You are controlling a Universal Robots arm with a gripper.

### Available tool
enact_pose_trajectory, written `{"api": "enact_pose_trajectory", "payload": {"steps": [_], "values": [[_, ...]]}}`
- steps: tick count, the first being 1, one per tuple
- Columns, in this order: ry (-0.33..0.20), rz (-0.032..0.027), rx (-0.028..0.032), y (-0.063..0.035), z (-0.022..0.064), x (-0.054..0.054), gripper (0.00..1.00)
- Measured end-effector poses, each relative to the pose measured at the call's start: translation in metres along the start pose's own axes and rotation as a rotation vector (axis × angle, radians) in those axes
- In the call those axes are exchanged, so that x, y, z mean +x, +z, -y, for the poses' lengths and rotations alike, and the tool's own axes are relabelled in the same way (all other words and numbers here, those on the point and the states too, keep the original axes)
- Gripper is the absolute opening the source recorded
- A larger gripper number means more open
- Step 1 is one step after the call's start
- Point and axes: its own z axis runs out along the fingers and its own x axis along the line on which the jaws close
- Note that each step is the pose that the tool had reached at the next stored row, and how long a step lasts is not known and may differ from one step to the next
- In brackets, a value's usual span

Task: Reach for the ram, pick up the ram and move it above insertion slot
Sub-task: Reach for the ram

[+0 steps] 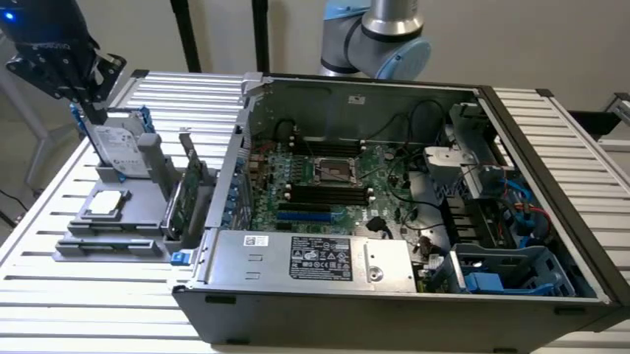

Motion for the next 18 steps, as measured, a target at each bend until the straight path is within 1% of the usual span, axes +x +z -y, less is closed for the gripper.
{"api": "enact_pose_trajectory", "payload": {"steps": [3,5,8,13,18], "values": [[0.000,-0.0002,0.0001,-0.0001,0.0005,0.000,0.11],[0.000,-0.0001,-0.0001,-0.0002,0.0049,0.000,0.11],[0.000,0.0000,-0.0007,-0.0003,0.0169,0.000,0.11],[0.000,-0.0001,-0.0006,0.0004,0.0396,0.000,0.11],[0.000,0.0001,-0.0007,0.0032,0.0628,-0.002,0.11]]}}
